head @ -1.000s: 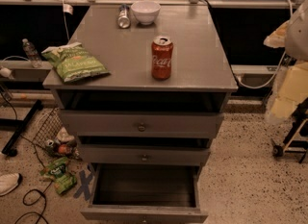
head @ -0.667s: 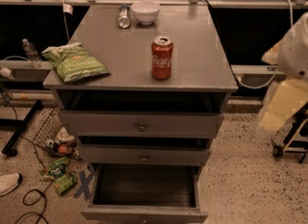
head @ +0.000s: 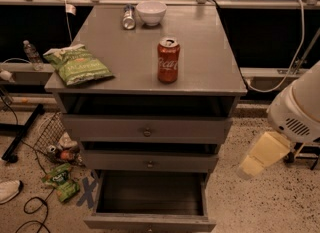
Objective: Close bottom drawer
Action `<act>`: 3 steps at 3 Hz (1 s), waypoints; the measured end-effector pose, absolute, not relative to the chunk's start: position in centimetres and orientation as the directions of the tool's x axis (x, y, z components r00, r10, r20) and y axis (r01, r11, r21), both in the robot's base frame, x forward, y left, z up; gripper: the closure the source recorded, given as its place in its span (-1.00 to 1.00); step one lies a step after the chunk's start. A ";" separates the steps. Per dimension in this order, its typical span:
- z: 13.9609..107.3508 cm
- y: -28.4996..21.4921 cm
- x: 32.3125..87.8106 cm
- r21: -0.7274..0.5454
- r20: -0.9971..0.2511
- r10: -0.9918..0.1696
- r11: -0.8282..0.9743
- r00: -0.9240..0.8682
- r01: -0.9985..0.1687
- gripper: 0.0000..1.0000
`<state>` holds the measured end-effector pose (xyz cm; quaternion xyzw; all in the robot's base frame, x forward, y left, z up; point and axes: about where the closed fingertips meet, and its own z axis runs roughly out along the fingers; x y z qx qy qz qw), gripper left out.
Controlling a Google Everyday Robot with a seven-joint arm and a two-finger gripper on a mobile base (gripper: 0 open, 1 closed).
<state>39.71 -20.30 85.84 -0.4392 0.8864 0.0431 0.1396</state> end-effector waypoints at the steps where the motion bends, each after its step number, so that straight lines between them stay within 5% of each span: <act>1: 85.8 -20.3 39.7 -0.046 -0.285 -0.766 0.611 -0.575 -0.791 -1.00; 3: 72.5 -13.5 38.6 0.208 -0.289 -0.675 0.648 -0.679 -0.733 -1.00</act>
Offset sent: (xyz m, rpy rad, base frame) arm -0.0027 0.0861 -0.1465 0.1928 0.2309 -0.0229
